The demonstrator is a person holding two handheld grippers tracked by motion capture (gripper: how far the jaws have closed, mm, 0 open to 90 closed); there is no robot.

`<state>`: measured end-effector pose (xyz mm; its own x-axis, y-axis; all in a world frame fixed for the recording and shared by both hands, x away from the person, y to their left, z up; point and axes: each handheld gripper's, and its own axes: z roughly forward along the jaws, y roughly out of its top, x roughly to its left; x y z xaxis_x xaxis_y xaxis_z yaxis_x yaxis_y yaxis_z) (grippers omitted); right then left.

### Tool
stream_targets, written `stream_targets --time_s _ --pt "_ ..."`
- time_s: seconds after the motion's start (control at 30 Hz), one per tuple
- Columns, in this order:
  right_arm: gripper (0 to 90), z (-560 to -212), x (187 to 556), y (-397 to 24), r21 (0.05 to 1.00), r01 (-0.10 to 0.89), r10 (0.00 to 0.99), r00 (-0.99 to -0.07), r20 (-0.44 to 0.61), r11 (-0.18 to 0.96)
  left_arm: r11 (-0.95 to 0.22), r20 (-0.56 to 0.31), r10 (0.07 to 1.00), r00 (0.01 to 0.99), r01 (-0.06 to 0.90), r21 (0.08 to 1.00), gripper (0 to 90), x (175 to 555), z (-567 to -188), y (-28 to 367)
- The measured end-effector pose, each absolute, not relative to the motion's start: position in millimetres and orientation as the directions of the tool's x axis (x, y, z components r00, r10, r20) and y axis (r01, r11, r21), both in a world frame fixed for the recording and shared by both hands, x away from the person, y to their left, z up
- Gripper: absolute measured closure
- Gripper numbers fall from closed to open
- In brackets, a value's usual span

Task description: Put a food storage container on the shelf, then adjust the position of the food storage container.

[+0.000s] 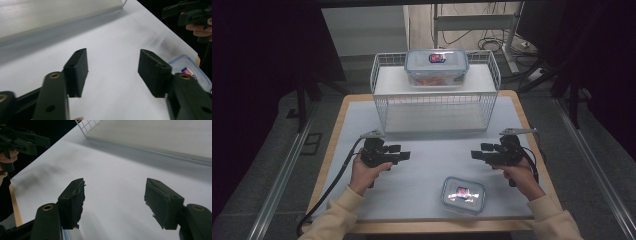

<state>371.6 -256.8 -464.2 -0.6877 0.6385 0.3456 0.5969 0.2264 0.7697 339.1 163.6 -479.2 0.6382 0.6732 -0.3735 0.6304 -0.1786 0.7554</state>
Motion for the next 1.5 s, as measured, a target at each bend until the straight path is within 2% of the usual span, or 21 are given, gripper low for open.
stream_targets --time_s 0.17,0.53,0.73,0.8,1.0,1.17,1.23,1.43,1.5 --pt "32.0 -466 370 -258 0.767 0.600 0.638 -0.686 0.350 0.225 -0.209 -0.350 0.681 0.644 0.629 0.749 31.1 337 -483 159" --pt "32.2 -468 355 -267 0.765 0.607 0.650 -0.673 0.352 0.215 -0.235 -0.340 0.672 0.658 0.624 0.745 26.9 330 -486 153" --pt "34.3 -467 347 -267 0.771 0.600 0.657 -0.673 0.340 0.215 -0.219 -0.363 0.676 0.641 0.645 0.732 27.0 329 -495 159" --pt "38.6 -467 343 -267 0.771 0.594 0.660 -0.677 0.326 0.229 -0.237 -0.343 0.688 0.640 0.644 0.728 26.2 328 -497 160" --pt "67.9 -467 324 -266 0.765 0.568 0.647 -0.712 0.272 0.303 -0.260 -0.327 0.689 0.647 0.641 0.722 26.0 328 -501 157" --pt "86.8 -467 312 -264 0.761 0.549 0.624 -0.741 0.250 0.347 -0.280 -0.311 0.693 0.650 0.641 0.715 25.6 328 -504 154" --pt "89.4 -467 308 -263 0.762 0.539 0.607 -0.755 0.248 0.359 -0.281 -0.311 0.693 0.651 0.641 0.714 25.5 328 -504 154" --pt "89.6 -468 279 -257 0.764 0.489 0.535 -0.814 0.225 0.422 -0.285 -0.313 0.691 0.651 0.643 0.711 25.3 327 -506 155" --pt "89.7 -466 267 -255 0.763 0.461 0.506 -0.838 0.206 0.453 -0.265 -0.337 0.688 0.642 0.655 0.708 25.7 327 -508 159"
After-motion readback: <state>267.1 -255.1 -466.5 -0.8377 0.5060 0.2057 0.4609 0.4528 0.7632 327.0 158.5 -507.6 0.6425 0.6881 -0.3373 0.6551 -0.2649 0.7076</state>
